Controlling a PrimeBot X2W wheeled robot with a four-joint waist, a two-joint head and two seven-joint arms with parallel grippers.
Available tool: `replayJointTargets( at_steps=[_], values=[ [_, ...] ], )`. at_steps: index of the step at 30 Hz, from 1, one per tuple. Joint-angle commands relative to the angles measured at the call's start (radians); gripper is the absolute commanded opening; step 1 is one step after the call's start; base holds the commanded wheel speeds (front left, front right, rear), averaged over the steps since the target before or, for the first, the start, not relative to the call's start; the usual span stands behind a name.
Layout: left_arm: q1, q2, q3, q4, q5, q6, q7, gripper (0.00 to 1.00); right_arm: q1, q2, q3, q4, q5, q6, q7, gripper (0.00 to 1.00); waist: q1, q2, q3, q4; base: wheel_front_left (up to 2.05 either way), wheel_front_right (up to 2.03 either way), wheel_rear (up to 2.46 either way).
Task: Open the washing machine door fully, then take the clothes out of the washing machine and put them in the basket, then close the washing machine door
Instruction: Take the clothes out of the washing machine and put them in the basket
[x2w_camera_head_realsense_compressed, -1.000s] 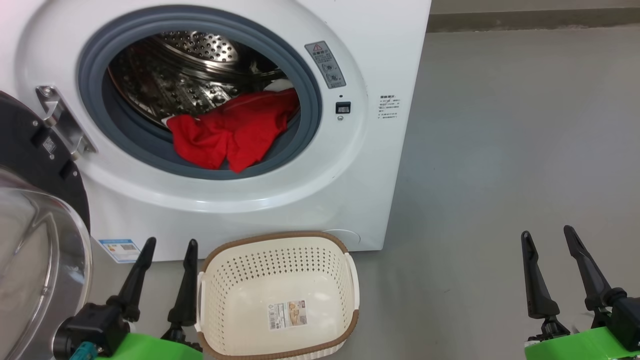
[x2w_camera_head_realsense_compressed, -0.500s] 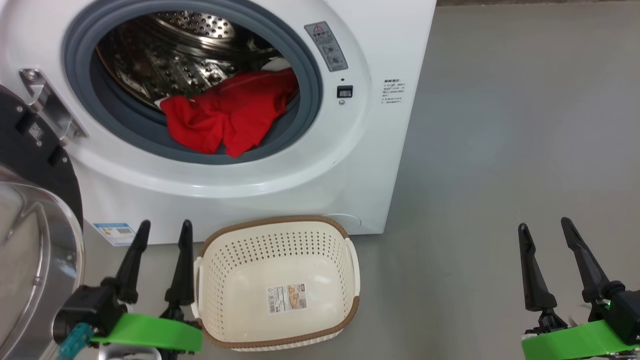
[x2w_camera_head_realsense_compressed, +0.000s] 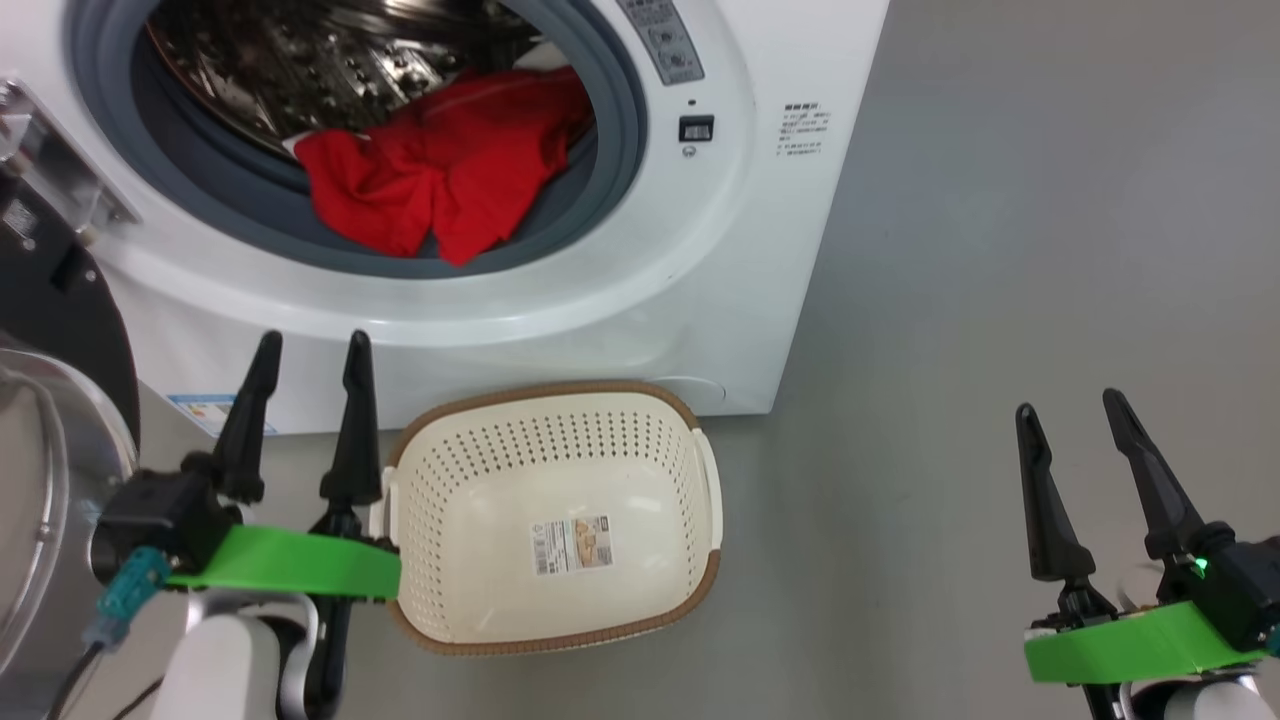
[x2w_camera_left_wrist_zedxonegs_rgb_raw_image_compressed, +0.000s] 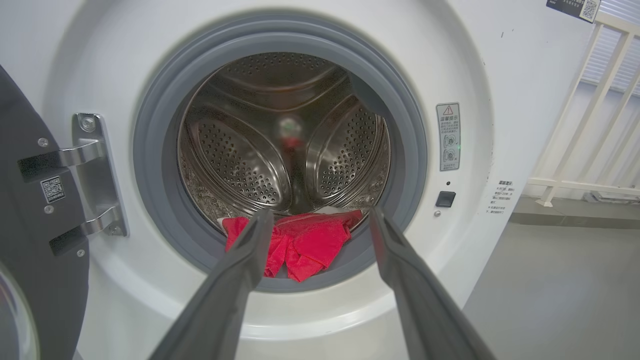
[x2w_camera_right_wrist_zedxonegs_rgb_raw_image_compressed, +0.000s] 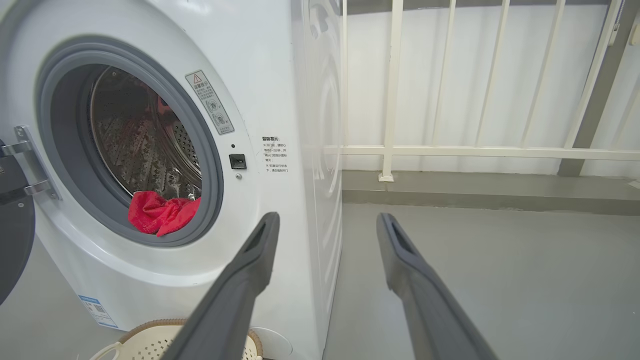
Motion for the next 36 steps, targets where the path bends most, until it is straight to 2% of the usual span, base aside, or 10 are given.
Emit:
replayJointTargets(
  at_steps=[1, 15, 36],
  values=[
    [-0.048, 0.014, 0.030, -0.014, -0.003, 0.008, -0.008, 1.00, -0.044, -0.013, 0.030, -0.024, 0.005, 0.006, -0.006, 1.00, 0.0000, 0.0000, 0.035, -0.004, 0.00, 0.00, 0.00],
    [-0.209, 0.024, 0.062, 0.012, 0.001, 0.003, -0.008, 1.00, -0.119, -0.013, 0.056, -0.027, -0.010, 0.006, -0.006, 1.00, 0.0000, 0.0000, 0.176, -0.020, 0.00, 0.00, 0.00],
    [-0.482, 0.092, 0.090, 0.167, 0.063, 0.017, -0.008, 1.00, -0.244, -0.013, 0.095, -0.033, -0.044, 0.006, -0.006, 1.00, 0.0000, 0.0000, 0.340, -0.066, 0.00, 0.00, 0.00]
  ],
)
